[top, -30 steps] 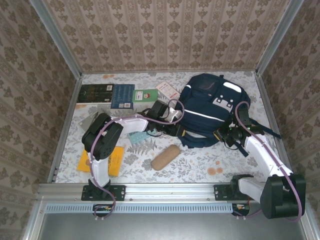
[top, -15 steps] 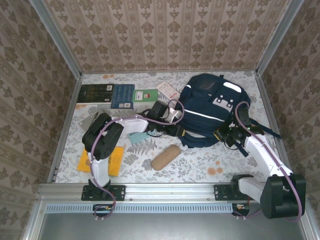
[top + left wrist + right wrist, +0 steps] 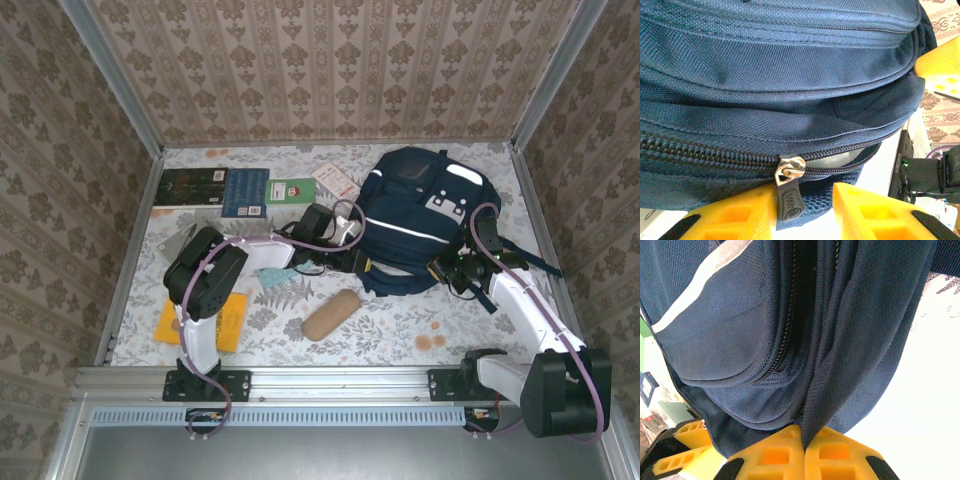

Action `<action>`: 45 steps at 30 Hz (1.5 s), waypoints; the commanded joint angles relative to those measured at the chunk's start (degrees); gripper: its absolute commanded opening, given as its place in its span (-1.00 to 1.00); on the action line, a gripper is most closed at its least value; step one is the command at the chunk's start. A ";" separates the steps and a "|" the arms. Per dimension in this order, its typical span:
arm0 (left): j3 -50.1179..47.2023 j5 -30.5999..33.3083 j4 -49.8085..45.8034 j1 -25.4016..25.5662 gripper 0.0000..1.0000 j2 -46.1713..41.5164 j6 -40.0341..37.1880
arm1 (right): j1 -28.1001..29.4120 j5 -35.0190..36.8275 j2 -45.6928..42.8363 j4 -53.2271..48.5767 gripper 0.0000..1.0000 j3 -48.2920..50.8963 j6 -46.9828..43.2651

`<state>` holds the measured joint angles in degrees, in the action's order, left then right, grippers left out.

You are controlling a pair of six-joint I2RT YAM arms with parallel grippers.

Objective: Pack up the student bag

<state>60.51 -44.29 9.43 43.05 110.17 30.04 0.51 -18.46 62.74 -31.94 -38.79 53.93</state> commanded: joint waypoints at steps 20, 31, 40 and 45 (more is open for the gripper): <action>-5.40 -1.53 8.04 -0.50 -0.40 -4.33 7.79 | -0.28 -0.87 -1.30 1.89 -1.00 0.29 0.38; -6.36 -2.64 13.80 -1.23 -0.40 -3.53 11.99 | -0.25 -0.79 -1.57 2.15 -1.00 0.89 0.52; -5.14 -1.93 9.34 0.40 -0.37 -1.42 9.41 | -0.25 -0.72 -1.57 2.15 -1.00 0.96 0.56; -4.99 -1.05 8.18 1.02 -0.34 -0.26 8.89 | -0.24 -0.82 -1.31 2.26 -1.00 0.73 0.55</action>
<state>54.63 -45.36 19.53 43.53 108.16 40.62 0.51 -18.46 62.33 -31.46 -38.15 54.15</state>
